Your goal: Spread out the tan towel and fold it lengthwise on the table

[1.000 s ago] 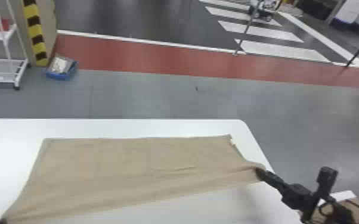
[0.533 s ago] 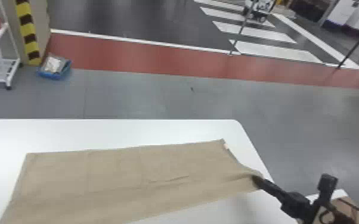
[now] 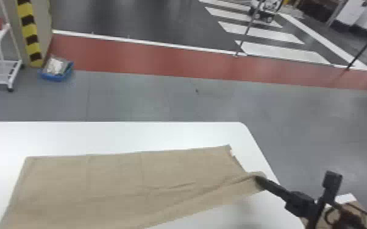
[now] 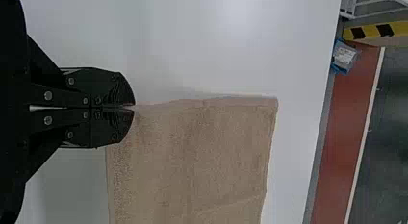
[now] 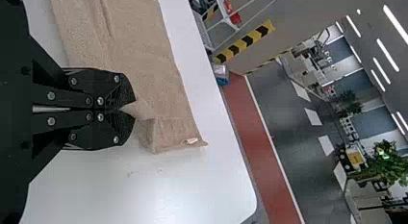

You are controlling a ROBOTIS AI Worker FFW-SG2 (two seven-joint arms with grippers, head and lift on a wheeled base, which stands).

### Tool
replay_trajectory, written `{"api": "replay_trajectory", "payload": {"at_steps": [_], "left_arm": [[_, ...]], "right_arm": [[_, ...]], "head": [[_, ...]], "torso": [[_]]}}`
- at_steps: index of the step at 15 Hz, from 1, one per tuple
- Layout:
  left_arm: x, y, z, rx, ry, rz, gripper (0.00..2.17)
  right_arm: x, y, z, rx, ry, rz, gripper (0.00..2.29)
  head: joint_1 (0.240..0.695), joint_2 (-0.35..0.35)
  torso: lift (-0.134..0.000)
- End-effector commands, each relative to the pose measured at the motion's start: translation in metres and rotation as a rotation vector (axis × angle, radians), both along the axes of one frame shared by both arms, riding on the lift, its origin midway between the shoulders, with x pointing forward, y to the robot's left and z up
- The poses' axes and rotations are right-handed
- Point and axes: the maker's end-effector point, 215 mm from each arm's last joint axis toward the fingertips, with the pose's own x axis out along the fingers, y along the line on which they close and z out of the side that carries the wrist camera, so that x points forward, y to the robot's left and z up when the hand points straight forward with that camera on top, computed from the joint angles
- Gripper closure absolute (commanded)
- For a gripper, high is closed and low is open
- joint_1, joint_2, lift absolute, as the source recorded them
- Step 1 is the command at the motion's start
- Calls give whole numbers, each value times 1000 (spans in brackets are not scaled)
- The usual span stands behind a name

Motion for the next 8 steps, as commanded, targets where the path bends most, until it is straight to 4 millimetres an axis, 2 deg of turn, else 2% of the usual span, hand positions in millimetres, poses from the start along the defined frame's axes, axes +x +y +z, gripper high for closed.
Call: {"api": "replay_trajectory", "payload": {"at_steps": [1,3,4,6,8], "left_arm": [[10,-1,4,13,20,-6,1717],[13,3,16,22,23,-1,1717],[11,4,21,21,26,0,1717],[3,1,16,13,53,-5,1717],[10,2,17,20,49,-5,1717]], "right_arm": [[20,-1,-2,12,18,-11,2246],[29,-3,-3,56,49,-30,2246],[26,-3,-5,81,64,-40,2246],[22,-6,-6,86,64,-48,2246],[29,-4,-2,84,64,-41,2246]], "head": [[695,-350],[695,-340],[695,-337],[695,-330],[695,-337]], "torso": [[0],[0],[0],[0],[0]]}}
